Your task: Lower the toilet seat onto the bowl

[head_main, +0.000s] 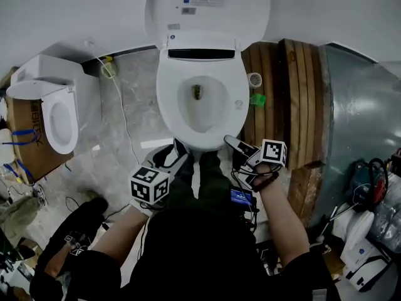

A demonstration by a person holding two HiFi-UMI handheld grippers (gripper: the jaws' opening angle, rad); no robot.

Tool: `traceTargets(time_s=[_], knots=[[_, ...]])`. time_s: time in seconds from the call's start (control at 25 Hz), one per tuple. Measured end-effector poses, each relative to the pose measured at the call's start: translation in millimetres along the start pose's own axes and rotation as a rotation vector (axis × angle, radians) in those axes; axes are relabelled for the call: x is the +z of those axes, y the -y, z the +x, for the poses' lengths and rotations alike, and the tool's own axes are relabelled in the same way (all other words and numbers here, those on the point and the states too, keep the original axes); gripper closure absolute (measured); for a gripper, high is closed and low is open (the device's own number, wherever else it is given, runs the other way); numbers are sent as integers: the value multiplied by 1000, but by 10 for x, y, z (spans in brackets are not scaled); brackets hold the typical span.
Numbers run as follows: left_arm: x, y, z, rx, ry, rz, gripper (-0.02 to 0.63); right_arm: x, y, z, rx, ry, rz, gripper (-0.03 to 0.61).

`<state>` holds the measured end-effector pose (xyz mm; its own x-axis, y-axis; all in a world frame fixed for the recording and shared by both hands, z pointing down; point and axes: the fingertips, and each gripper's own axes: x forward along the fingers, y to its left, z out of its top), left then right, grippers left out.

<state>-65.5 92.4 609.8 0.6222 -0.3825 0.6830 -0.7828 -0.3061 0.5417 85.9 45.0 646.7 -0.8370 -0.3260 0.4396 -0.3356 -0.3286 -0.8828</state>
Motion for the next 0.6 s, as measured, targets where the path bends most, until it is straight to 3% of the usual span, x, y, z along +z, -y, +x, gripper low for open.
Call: traceTargets(time_s=[0.04,0.08,0.16,0.4,0.6], knots=[[-8,-114,9,-26,24,-196,397,-10,38,12,-1,-10,-4,374],[-8,-231,32,-39,49,-338,397,-23,72,21,-2,-16,1,374],[-3,-444,102,-32,83,-472,397,-48,142,41,-5,-26,3,374],[-185,-724,410,-5,13,-528,397,-134,412,108,-45,-48,-8,374],[-404,-773,618,21,-47,-516,416,-185,736,145,-171,-91,-55,365]])
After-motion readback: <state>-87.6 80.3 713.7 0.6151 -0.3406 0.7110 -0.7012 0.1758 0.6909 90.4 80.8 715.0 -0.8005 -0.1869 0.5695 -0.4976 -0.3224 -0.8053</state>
